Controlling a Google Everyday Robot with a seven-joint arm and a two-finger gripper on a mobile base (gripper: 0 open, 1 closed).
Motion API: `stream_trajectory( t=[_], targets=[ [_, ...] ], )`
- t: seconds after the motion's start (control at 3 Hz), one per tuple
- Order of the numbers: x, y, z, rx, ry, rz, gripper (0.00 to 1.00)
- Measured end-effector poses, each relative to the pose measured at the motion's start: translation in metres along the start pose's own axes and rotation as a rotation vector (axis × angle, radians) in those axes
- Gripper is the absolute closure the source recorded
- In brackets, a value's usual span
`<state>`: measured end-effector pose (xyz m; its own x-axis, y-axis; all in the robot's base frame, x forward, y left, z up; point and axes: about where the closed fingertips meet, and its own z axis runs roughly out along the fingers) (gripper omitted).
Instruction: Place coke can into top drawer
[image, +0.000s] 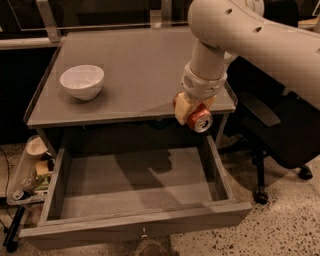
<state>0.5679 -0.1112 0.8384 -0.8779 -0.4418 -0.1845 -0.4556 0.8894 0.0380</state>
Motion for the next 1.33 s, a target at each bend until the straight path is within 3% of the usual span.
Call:
stream_trajectory(
  t=[0.67, 1.33],
  targets=[
    [0.006, 0.003, 0.007, -0.013, 0.007, 0.012, 1.0],
    [0.038, 0.036, 0.039, -0.1, 0.032, 0.05, 1.0]
  ],
)
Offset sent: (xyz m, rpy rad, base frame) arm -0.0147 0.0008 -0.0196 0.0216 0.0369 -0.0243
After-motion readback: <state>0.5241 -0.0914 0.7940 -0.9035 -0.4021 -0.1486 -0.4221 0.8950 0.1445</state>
